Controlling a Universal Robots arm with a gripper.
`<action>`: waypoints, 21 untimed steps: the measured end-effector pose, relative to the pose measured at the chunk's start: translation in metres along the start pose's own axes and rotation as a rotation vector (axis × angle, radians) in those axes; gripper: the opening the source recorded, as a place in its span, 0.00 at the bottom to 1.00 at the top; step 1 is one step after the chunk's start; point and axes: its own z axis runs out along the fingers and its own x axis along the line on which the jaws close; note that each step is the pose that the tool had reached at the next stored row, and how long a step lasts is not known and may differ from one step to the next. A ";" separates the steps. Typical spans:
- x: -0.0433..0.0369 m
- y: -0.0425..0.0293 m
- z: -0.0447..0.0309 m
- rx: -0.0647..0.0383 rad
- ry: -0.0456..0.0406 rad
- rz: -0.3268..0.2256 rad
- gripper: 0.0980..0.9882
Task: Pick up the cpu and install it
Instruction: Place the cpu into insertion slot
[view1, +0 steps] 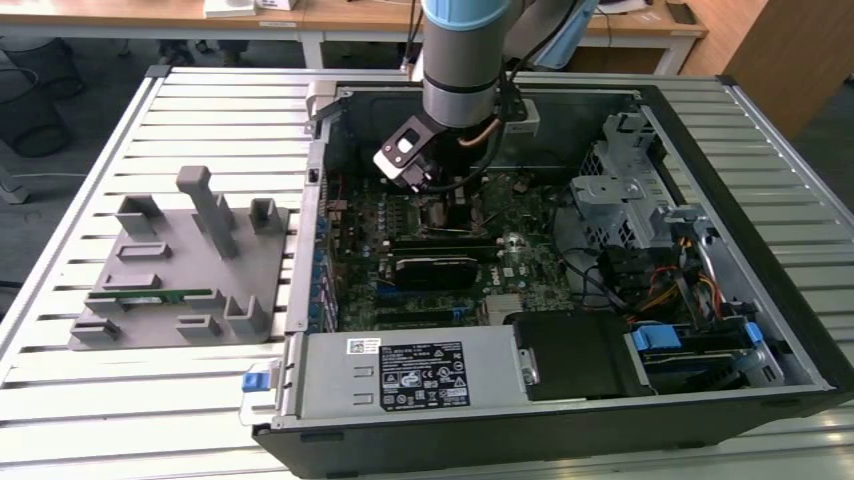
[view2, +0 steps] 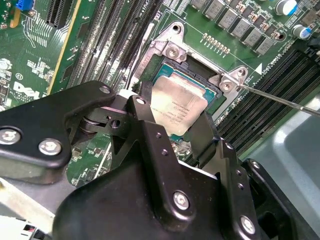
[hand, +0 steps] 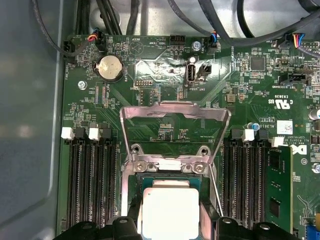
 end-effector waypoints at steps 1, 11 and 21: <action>0.0000 0.0000 0.0000 0.000 -0.0002 0.000 0.50; 0.0001 0.0000 0.0006 0.000 0.0006 0.000 0.58; 0.0001 0.0002 -0.0028 0.000 0.0006 0.000 0.58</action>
